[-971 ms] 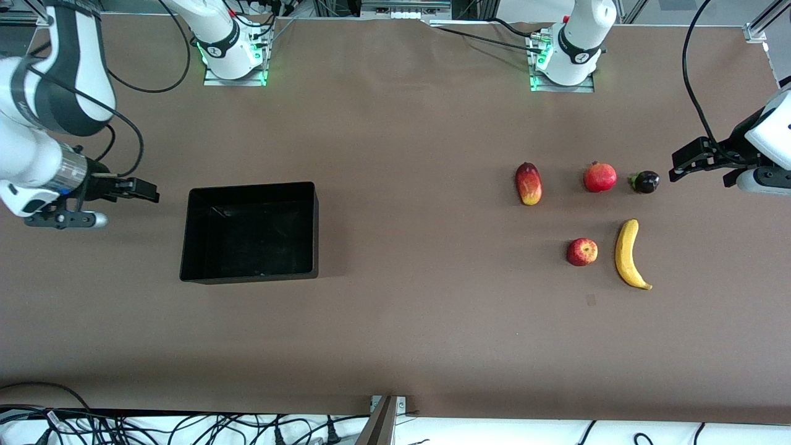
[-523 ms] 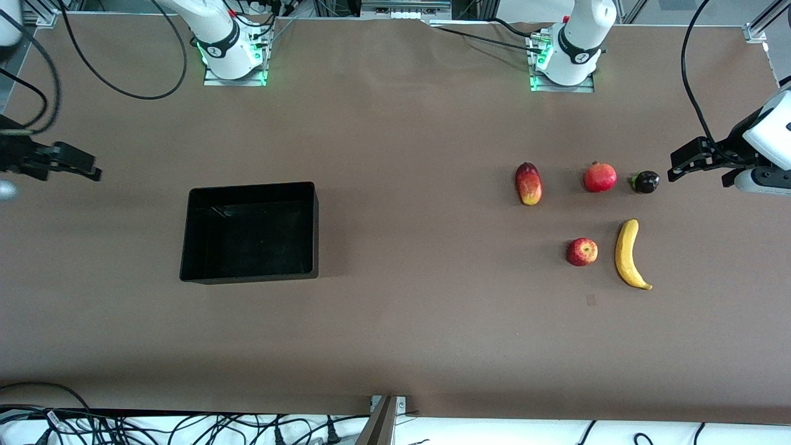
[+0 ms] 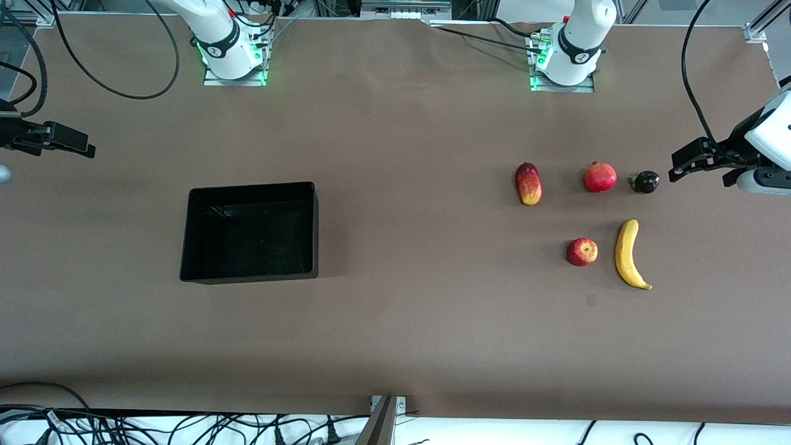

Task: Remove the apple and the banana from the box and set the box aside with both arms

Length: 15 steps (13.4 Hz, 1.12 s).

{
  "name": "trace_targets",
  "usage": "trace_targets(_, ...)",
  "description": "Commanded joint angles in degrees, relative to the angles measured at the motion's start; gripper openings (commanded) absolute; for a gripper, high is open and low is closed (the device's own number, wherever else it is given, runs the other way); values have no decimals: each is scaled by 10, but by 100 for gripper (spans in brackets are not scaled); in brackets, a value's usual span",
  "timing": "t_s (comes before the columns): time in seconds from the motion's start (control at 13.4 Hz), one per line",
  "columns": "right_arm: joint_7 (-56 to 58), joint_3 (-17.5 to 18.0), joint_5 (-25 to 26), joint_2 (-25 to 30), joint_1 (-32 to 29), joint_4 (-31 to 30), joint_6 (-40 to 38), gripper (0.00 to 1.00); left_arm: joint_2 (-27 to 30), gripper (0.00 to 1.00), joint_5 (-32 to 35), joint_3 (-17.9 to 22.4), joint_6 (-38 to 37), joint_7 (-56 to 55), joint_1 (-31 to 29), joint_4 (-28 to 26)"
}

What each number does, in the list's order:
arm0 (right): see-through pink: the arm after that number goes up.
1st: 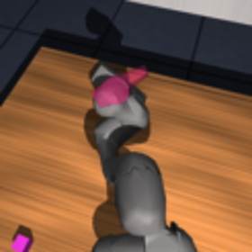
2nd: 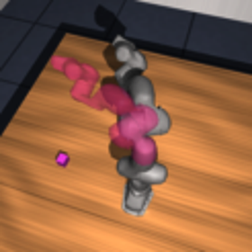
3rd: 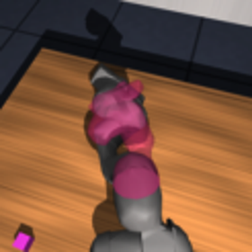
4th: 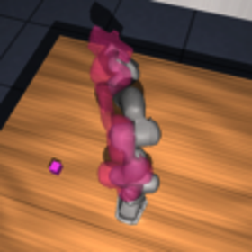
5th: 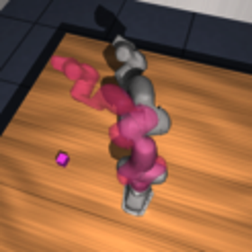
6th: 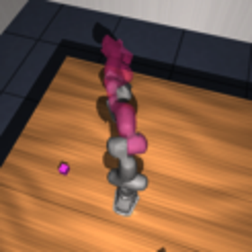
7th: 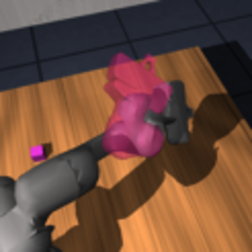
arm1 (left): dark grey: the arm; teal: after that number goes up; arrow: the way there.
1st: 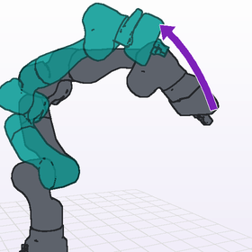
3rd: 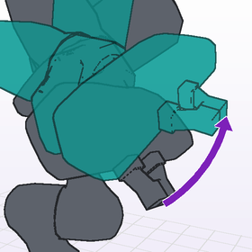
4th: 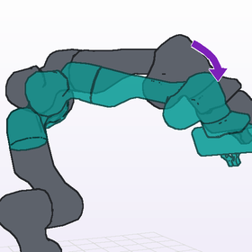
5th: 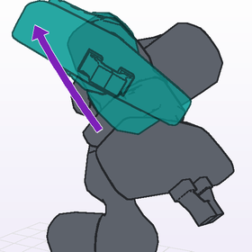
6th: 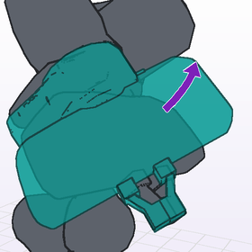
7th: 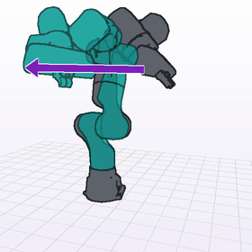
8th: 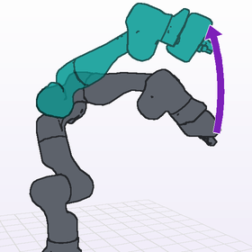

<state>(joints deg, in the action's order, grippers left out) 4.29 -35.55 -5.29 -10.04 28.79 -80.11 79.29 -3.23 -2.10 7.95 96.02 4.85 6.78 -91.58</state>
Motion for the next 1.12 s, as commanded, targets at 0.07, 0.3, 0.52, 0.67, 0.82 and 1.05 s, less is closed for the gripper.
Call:
trace_targets(0.07, -15, 123, 47, 30, -91, 1, -10, 100, -2, 100, -3, 11, -10, -5, 10, 9)
trace_targets(0.3, -68, 318, 60, 60, -263, -28, 9, 100, -2, 100, -4, 13, -10, -5, 10, 9)
trace_targets(0.52, -75, 333, 76, 110, -274, -108, 68, 100, -2, 100, -4, 14, -10, -5, 10, 9)
trace_targets(0.67, -71, 333, 84, 118, -276, -123, 95, 100, -2, 100, -3, 14, -10, -5, 10, 9)
trace_targets(0.82, -75, 333, 85, 118, -277, -123, 94, 100, -2, 100, -4, 14, -10, -5, 10, 10)
trace_targets(1.05, -70, 334, 85, 120, -281, -124, 89, 100, -2, 100, -4, 14, -10, -5, 10, 10)
